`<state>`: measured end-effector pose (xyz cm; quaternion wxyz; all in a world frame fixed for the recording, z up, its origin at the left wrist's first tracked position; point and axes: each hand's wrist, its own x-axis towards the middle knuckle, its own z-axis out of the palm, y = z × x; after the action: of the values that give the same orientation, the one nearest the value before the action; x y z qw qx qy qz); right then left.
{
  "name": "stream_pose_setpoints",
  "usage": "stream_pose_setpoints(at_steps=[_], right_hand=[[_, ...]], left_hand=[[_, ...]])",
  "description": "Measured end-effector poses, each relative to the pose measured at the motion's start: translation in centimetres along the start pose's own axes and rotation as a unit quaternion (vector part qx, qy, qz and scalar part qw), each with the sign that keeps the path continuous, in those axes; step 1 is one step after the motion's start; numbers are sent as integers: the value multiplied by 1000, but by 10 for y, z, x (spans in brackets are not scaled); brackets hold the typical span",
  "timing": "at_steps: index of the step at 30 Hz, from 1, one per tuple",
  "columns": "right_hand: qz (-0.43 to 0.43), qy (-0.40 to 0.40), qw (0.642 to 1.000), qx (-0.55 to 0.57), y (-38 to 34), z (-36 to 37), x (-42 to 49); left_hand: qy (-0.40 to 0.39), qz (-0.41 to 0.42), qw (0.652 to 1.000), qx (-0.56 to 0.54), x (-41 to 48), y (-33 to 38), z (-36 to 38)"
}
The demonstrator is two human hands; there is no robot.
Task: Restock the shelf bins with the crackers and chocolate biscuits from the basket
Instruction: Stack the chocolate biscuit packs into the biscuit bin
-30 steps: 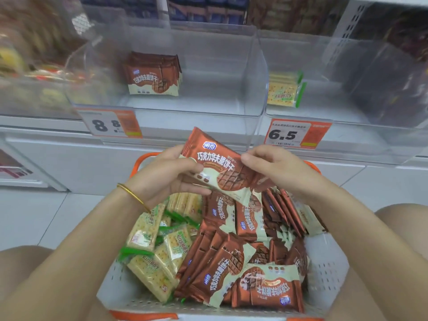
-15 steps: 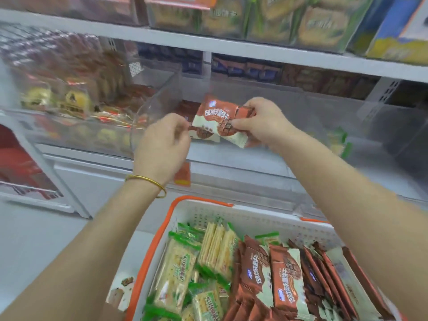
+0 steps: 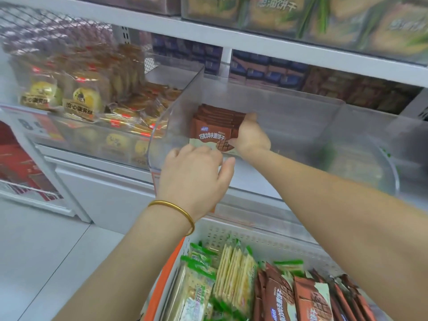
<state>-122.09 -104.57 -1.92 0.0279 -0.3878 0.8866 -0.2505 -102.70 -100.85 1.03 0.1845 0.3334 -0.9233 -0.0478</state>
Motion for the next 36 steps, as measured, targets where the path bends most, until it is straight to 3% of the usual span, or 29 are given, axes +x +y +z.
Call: stream_pose_setpoints(at_steps=[9,12,15,19,22,27,31,36], right_hand=[[31,-41,997,49,13,5,12],[46,-63,993,89,3,-21,-5],[18,-49,987,153,-5,-73,-47],[-58,-19,961,270,26,-148,-162],[-28,-95,954,285,81,-165,-232],[124,-232,958,116,193,-111,-272],[163,-242,956,-6,242,-54,-281],[169,-208,960,-80,234,-9,-283]], left_hand=[[25,9,1000,-4,3,3,0],[71,14,997,-8,0,9,0],[160,89,983,-29,-18,30,-4],[197,195,958,-77,-57,67,-1],[140,243,956,-89,-78,94,19],[-41,285,956,-52,-109,128,68],[-112,256,959,-56,-118,129,92],[-118,246,961,-55,-120,118,102]])
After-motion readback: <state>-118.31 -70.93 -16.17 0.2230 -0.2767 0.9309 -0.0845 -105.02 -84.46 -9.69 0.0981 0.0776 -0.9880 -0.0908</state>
